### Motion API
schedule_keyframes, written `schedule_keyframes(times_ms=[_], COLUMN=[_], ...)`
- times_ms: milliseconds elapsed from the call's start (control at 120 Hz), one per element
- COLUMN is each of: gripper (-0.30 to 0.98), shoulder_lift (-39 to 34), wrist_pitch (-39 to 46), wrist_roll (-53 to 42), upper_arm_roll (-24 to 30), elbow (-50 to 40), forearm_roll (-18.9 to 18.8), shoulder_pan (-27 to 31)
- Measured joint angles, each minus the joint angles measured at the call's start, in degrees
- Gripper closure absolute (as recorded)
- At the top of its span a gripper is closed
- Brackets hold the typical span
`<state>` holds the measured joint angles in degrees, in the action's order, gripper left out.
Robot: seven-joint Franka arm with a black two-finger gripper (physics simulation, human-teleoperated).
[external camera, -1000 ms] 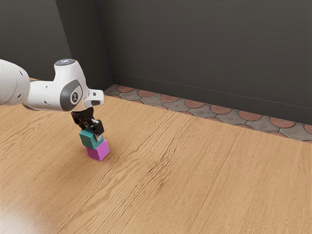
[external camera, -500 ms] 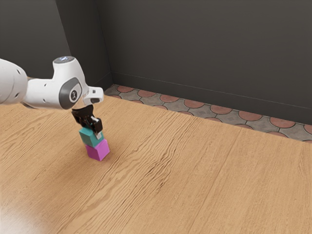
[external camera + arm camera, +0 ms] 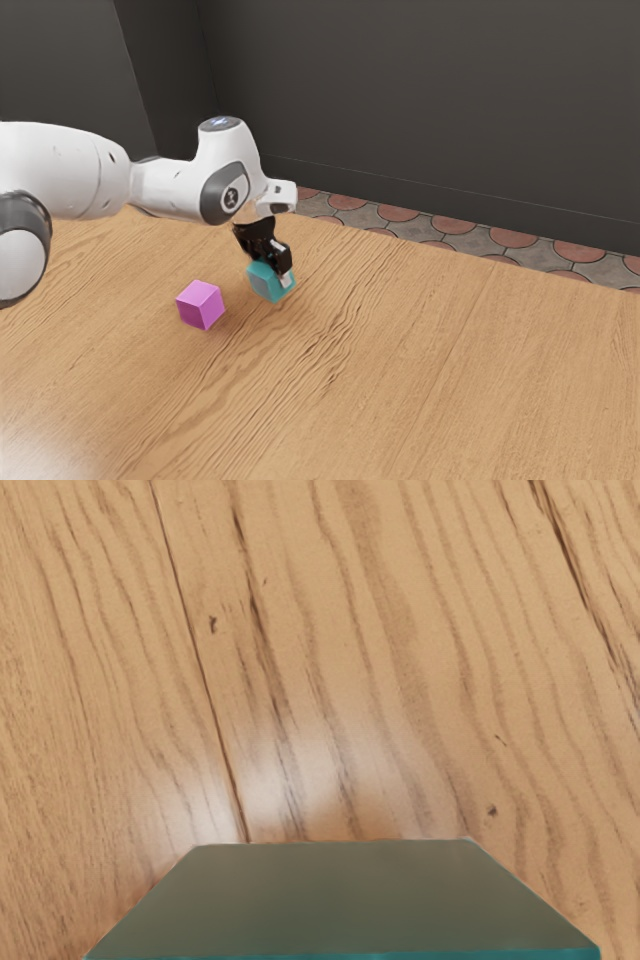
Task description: Pick up the blue block with one arm, and put the blue block on the table with one arm
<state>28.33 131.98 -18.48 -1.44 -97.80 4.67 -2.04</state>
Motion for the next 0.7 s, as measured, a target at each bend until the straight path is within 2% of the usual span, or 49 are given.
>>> schedule_keyframes(times_ms=[225,467,700], gripper=[0.35,0.14,0.05], shoulder_lift=[3.65,3.31,-3.02], wrist_pitch=[-0.4,-1.03,-3.84], wrist_roll=[1.99,2.28,2.6], upper_arm_roll=[0.98,0.91,-0.11], elbow=[2.14,2.24,2.13], forearm_roll=[0.38,1.67,2.57], shoulder_pan=[-0.66,-0.67,-0.78])
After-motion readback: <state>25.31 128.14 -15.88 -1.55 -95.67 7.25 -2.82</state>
